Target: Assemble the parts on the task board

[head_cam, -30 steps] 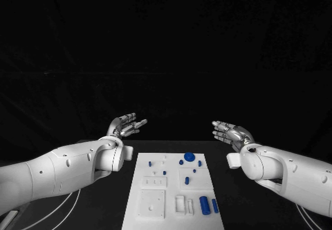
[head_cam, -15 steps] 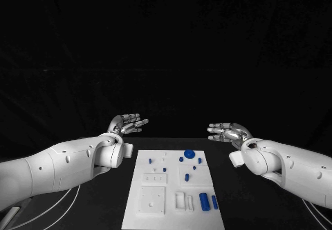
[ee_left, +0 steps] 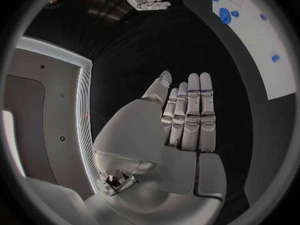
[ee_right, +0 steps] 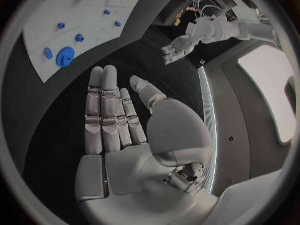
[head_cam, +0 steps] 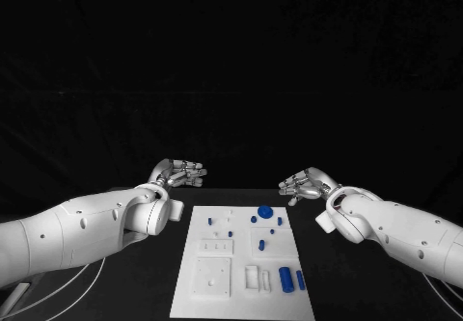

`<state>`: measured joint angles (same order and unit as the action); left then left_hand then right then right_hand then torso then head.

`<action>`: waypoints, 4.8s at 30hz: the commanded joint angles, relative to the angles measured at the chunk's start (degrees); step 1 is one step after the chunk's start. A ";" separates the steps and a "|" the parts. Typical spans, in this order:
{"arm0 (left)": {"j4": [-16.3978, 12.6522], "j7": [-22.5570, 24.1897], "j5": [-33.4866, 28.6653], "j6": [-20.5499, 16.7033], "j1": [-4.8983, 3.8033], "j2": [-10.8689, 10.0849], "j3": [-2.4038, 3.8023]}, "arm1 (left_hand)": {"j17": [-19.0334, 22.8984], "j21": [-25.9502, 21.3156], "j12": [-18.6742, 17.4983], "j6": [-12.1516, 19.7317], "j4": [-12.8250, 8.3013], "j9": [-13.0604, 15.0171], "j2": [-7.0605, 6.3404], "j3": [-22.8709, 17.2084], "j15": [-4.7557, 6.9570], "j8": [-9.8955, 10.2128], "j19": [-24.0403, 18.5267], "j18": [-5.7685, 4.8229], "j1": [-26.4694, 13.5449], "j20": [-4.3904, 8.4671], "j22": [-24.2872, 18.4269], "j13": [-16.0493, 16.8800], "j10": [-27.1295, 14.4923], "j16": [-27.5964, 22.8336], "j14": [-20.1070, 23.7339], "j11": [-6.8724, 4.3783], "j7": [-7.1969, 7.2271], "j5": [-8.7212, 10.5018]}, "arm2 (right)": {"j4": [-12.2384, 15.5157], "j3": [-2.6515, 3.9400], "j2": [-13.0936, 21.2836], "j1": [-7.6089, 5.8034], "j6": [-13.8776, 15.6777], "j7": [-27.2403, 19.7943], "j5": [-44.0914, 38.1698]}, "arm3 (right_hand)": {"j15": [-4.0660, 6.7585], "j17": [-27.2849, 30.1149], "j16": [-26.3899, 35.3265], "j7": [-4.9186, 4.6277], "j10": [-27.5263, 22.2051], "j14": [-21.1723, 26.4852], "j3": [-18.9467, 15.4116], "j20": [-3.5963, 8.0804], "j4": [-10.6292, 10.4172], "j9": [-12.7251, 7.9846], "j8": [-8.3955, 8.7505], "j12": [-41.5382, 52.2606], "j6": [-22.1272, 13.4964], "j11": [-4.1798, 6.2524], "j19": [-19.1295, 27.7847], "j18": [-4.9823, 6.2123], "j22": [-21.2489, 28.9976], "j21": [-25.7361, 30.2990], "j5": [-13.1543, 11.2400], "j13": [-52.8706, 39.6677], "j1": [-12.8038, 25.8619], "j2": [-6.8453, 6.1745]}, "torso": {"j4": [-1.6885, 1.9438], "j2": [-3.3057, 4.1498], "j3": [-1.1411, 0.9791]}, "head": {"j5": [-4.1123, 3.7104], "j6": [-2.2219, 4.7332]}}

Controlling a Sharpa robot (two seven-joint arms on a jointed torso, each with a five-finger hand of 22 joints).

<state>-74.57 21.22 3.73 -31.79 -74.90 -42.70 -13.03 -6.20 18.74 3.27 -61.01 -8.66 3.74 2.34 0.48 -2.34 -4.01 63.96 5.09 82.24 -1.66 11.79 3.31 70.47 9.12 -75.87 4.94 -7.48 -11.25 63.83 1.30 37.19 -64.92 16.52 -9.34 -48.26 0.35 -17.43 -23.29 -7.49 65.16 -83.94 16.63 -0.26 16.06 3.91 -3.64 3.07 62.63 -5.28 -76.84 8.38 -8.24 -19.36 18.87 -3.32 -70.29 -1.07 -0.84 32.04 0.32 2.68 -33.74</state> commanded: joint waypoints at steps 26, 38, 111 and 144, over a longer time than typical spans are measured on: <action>-12.97 -0.11 4.82 8.39 -3.71 -5.84 0.40 | -8.26 20.61 0.11 0.07 -6.70 0.04 2.40 3.31 1.95 0.23 -8.70 -1.03 -4.63 2.33 17.96 0.10 -0.28 20.63 2.70 -0.39 0.17 -0.37 | -1.35 0.37 -6.90 -1.64 -2.98 12.98 -50.05 | -0.89 -11.99 -31.88 0.62 -4.79 1.55 -0.39 0.34 0.04 -0.21 0.09 0.23 -1.70 -0.94 -2.30 2.87 -13.90 -13.98 -1.44 0.01 -2.81 -4.15 | 3.43 7.40 0.78 | -1.04 1.95; -15.33 -0.50 5.40 8.41 -4.97 -6.70 0.44 | -7.73 20.45 0.07 0.12 -7.11 0.04 2.78 4.15 1.89 0.22 -8.69 -0.98 -4.85 2.26 18.19 0.08 -0.65 21.87 3.20 -0.28 0.14 -0.29 | -2.83 0.32 -8.45 -1.70 -3.90 15.92 -54.75 | -1.03 -10.36 -33.08 0.66 -5.85 1.69 0.84 0.74 -0.43 -0.32 0.12 0.22 -2.18 -1.05 -4.71 1.62 -13.34 -11.32 -3.21 0.03 -3.47 -5.01 | 4.13 9.16 0.87 | -1.51 2.35; -15.74 -1.47 6.10 8.32 -6.50 -6.60 0.71 | -6.90 19.86 0.09 0.26 -6.89 0.04 3.19 5.19 1.82 0.23 -8.31 -0.93 -4.70 2.19 18.23 0.09 -1.25 22.47 3.25 -0.12 0.06 0.23 | -4.85 -0.06 -10.14 -1.71 3.46 16.09 -54.14 | 2.18 -9.50 -34.02 2.27 10.16 1.94 20.35 4.19 -0.24 0.58 -0.04 0.26 8.16 2.97 -3.93 -1.98 -19.03 -11.70 -15.92 -0.15 -1.78 -2.56 | 4.48 12.25 0.66 | -1.48 3.49; -14.41 -1.67 6.33 8.26 -7.12 -5.03 0.72 | -6.63 19.71 0.08 0.21 -6.95 0.04 3.29 5.51 1.79 0.22 -8.34 -0.92 -4.36 2.17 18.45 0.09 -1.45 22.54 3.35 -0.05 0.04 0.27 | -7.86 -0.04 -17.52 -3.75 9.62 19.35 -56.03 | 2.32 -9.79 -34.10 2.36 10.18 1.78 20.60 4.38 -0.44 0.22 0.02 0.24 8.51 3.02 -4.24 -2.05 -20.52 -11.70 -15.91 -0.12 -1.93 -2.90 | 5.25 12.76 0.93 | -0.41 4.68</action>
<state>-88.92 19.32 9.73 -24.14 -81.88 -47.90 -12.37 -12.93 38.67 3.49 -61.09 -15.57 3.73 5.35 5.73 -0.53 -3.99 55.18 3.51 77.71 0.51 30.19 3.40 69.40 31.46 -72.76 5.02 -7.56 -11.24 56.29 1.26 19.92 -68.69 25.21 9.57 -103.12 2.44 -27.24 -57.54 -5.06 73.11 -82.17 36.94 3.78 15.65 4.16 -3.64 3.22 70.95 -4.28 -80.87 6.10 -28.70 -31.15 2.87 -3.28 -71.82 -3.77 4.13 44.66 1.12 2.29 -28.90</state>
